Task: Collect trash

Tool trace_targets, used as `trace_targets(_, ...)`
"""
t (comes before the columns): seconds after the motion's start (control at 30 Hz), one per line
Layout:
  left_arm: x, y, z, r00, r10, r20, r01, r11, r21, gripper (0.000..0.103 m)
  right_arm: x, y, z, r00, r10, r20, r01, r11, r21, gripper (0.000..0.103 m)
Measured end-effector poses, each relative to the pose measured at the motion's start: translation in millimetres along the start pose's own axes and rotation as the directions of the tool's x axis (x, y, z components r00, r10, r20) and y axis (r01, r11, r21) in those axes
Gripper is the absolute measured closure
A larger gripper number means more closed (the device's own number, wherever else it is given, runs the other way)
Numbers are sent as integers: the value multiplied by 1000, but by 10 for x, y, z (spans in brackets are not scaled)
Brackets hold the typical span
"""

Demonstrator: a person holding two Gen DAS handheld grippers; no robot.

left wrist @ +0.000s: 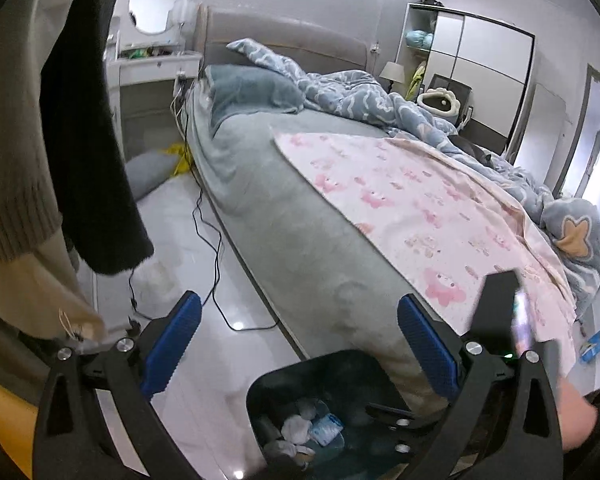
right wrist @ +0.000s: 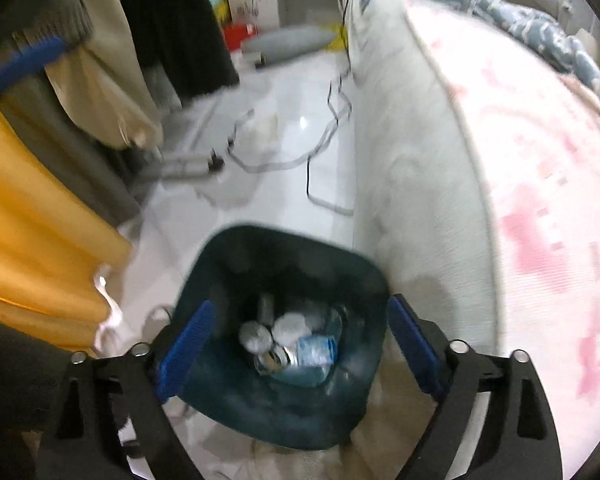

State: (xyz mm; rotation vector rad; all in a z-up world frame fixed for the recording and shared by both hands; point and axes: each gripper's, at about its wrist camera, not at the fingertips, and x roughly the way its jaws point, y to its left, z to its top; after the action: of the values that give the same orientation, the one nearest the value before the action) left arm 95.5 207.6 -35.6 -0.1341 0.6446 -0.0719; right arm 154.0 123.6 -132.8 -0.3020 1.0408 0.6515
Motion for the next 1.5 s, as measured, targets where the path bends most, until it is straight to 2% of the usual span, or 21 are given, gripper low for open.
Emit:
trace_targets(0.17, 17, -181, -51, 1000, 27, -12, -27, 1000, 3, 3, -314, -131, -33, 996, 4, 88, -5, 1000, 7, 6)
trace_targets(0.33, -77, -415, -64, 994, 105, 28, -106, 994, 29, 3, -751, -218, -91, 977, -33, 210, 34, 999, -5, 4)
trace_targets(0.47, -201, -574, -77, 990, 126, 65, -128, 992, 19, 3, -1127, -402, -247, 948, -77, 310, 66, 997, 45, 4)
trace_targets(0.6, -325, -768, -129, 984, 151, 97, -154, 988, 25, 3, -1535, -651, -420, 906, -135, 401, 103, 990, 100, 4)
trace_targets(0.7, -414, -866, -159, 981, 162, 109, -164, 986, 18, 3, -1819, -833, -539, 881, -169, 441, 115, 982, 146, 3)
trace_targets(0.83, -574, -919, -164, 975, 176, 133, -177, 984, -5, 3, -2176, -999, -692, 854, -199, 480, 130, 976, 172, 3)
trace_targets(0.9, -658, -944, -182, 971, 193, 139, -194, 981, -9, 3, -2318, -1059, -782, 839, -231, 493, 163, 970, 178, 3)
trace_targets(0.97, -738, -972, -202, 970, 196, 143, -196, 980, -14, 3, -2421, -1119, -856, 831, -247, 498, 176, 967, 184, 3)
trace_targets(1.1, -870, -1043, -246, 969, 195, 152, -196, 981, -8, 3, -2623, -1283, -1021, 821, -274, 500, 191, 959, 211, 3)
trace_targets(1.27, -1002, -1051, -326, 968, 196, 157, -196, 980, -15, 3, -2699, -1326, -1193, 820, -291, 494, 229, 956, 184, 3)
trace_targets(1.37, -966, -997, -412, 973, 196, 125, -191, 980, -49, 3, -2679, -1403, -1292, 828, -278, 487, 206, 959, 197, 3)
trace_targets(1.5, -918, -984, -449, 969, 214, 123, -210, 977, -42, 3, -2770, -1489, -1409, 813, -249, 526, 162, 965, 207, 3)
